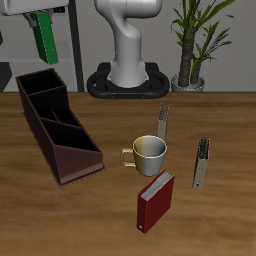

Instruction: Place the green book into the right desk caddy's right compartment

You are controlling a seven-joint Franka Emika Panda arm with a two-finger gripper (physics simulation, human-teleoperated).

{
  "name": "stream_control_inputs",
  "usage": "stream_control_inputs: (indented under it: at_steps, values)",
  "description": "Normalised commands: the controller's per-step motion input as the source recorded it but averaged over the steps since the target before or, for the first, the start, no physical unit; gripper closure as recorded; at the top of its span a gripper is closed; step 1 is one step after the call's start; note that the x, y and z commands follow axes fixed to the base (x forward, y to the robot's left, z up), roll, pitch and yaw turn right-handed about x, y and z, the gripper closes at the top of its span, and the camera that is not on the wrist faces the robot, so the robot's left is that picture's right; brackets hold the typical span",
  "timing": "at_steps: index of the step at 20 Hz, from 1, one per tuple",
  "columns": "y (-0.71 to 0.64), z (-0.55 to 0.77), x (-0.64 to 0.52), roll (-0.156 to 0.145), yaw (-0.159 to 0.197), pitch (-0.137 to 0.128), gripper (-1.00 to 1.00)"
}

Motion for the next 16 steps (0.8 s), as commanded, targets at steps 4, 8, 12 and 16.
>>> stream_control_inputs:
  at_steps: [4, 8, 12, 16]
  values:
    - [0.1, -0.11, -0.18, -0.031, -0.017, -0.006, 1.0]
    - [-0.01, -0.05, -0.18, -0.046, -0.038, -0.014, 1.0]
    - [0.08, -0.02, -0.22, -0.024, -0.006, -0.012, 1.0]
    - [-0.02, 0.04, -0.13, -0.026, -0.032, -0.008, 1.0]
